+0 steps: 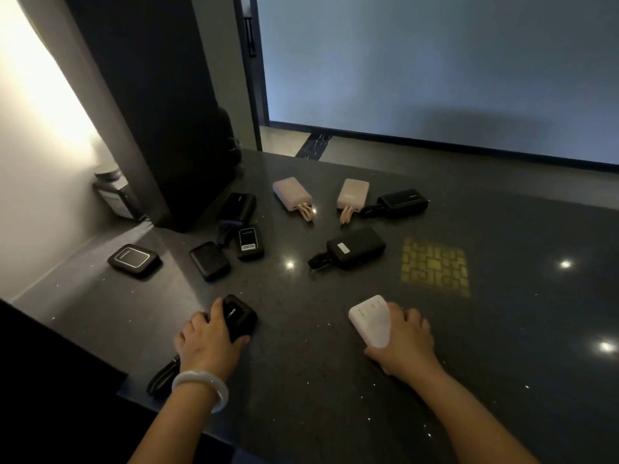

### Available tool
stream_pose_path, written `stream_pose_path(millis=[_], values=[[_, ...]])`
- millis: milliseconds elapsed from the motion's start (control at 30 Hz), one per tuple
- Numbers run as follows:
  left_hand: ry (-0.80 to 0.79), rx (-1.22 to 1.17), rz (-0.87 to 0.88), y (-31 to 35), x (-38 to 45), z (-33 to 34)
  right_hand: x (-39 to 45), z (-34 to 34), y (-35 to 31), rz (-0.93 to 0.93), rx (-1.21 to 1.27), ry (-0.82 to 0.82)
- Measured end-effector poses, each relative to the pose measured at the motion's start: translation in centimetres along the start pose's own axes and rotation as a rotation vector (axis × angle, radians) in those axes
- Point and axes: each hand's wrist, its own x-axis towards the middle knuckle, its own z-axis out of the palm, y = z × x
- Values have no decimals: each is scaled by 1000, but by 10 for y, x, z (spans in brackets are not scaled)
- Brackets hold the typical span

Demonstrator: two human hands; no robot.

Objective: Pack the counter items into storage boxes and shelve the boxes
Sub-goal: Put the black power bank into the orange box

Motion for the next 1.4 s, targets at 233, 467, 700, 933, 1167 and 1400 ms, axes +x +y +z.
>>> stream_pose_path(millis=[233,467,700,933,1167,1400], values=[[-6,-27,33,10,10,6,-11,0,15,-17,86,16],[-95,-120,269,78,-1,15,-33,-23,64,170,234,109],[-223,-259,546,170,-38,19,-96,-61,142,372,325,351],[-321,-323,949,280,-123,32,-217,-100,230,608,330,663],[-495,-368,1368,359,-263,41,-378,-124,306,868,186,869],[-655,-358,1703,406,-402,61,-500,-113,355,1011,135,874]])
